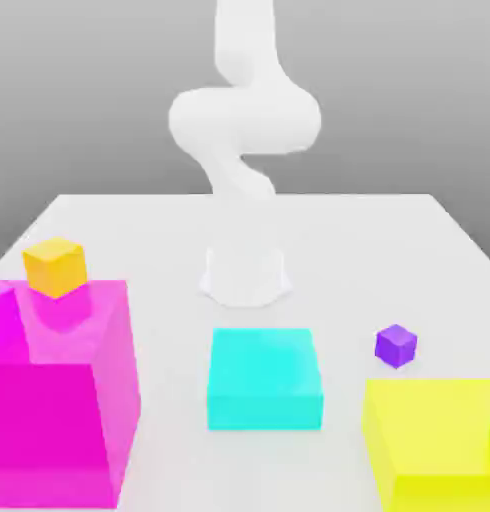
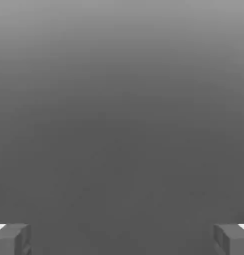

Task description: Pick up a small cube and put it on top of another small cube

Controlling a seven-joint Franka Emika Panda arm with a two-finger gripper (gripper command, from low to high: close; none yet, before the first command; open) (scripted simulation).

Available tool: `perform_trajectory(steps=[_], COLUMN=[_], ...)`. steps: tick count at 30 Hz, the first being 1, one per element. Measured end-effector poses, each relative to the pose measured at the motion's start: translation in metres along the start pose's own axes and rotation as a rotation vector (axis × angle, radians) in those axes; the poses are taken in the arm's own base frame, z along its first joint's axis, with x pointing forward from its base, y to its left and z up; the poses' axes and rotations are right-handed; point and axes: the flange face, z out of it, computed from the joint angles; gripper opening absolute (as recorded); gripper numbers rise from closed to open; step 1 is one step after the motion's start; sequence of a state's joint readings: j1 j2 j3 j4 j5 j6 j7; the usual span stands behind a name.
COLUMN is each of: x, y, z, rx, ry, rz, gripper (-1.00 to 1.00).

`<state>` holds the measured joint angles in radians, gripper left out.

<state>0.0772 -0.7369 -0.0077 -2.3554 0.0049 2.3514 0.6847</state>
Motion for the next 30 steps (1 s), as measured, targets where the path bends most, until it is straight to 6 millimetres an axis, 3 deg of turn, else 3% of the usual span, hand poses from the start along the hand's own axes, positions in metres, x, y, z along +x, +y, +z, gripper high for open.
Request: perform_trajectory(steps=[7, 14, 19, 25, 27, 30], x=[-0.101, -0.236, -0.336, -0.442, -0.469, -0.486], y=[-0.025, -0.021, 0.006, 0.065, 0.087, 0.1], z=[0.127, 0.211, 0.244, 0.258, 0.258, 0.272], rx=[0.019, 0.074, 0.134, 0.222, 0.254, 0.27], ry=[-0.238, -0.451, -0.595, -0.761, -0.807, -0.825], rz=[-0.475, -0.961, -1.314, -1.742, -1.867, -1.908], gripper=[0.0, 0.0, 0.0, 0.0, 0.0, 0.0])
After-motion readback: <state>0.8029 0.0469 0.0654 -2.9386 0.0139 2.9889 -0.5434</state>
